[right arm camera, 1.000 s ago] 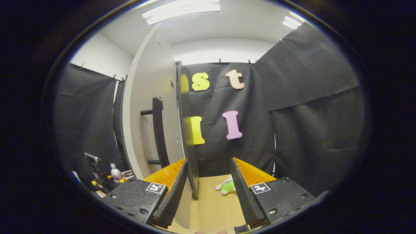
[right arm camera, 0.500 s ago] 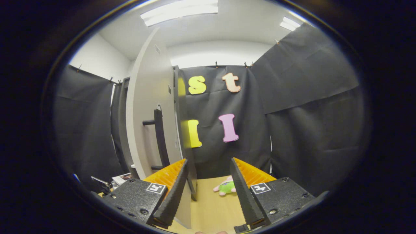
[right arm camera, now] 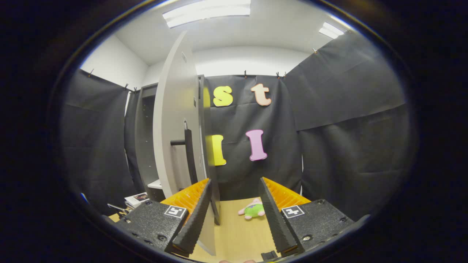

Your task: Open the cabinet door with the right hand, grasp the bottle in the cabinet with the left hand and place it on the coaster, then close the cabinet door with the right hand.

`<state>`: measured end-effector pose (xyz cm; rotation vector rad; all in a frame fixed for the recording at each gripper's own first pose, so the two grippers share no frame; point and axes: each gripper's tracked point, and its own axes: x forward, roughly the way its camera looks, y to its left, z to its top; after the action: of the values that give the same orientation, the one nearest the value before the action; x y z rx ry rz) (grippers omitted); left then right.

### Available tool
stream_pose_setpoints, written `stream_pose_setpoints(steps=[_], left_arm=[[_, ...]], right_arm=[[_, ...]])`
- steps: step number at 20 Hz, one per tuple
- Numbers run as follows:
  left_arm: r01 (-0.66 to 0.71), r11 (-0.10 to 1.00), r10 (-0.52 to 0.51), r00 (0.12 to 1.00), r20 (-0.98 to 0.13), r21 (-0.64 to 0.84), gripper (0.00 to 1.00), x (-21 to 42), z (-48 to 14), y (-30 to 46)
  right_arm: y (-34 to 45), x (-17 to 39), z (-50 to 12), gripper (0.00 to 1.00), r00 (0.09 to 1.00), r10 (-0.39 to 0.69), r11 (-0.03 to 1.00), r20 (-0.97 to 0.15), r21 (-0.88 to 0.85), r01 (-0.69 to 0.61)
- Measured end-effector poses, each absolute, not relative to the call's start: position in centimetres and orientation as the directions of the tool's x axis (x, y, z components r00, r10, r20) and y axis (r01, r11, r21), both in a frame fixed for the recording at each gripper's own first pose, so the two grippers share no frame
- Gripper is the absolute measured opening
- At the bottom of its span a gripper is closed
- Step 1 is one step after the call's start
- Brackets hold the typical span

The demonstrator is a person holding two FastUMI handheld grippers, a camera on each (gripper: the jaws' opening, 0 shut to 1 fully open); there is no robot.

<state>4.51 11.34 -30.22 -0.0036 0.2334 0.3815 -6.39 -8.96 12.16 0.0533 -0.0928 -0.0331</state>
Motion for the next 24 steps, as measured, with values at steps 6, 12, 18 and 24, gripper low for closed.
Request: stream_pose_setpoints(steps=[6, 12, 18, 24], left_arm=[[-0.346, 0.936, 0.351, 0.912, -0.212, 0.065, 0.76, 4.9, -30.8, 11.1], [-0.341, 0.938, 0.347, 0.909, -0.233, 0.064, 0.78, 4.4, -31.4, 10.5], [-0.334, 0.941, 0.336, 0.902, -0.271, 0.055, 0.80, 3.3, -32.6, 10.0], [-0.338, 0.939, 0.342, 0.904, -0.257, 0.063, 0.83, 3.0, -31.8, 10.3]], right_arm=[[-8.6, -6.3, 12.4, 0.80, 0.996, -0.043, 0.999, 0.084, 0.037, 0.040], [-8.1, -6.0, 12.4, 0.80, 0.996, -0.034, 0.999, 0.088, 0.039, 0.030], [-8.9, -6.0, 12.0, 0.81, 0.995, -0.043, 0.997, 0.086, 0.067, 0.037], [-10.0, -6.4, 12.3, 0.81, 0.993, -0.063, 0.997, 0.099, 0.055, 0.057]])
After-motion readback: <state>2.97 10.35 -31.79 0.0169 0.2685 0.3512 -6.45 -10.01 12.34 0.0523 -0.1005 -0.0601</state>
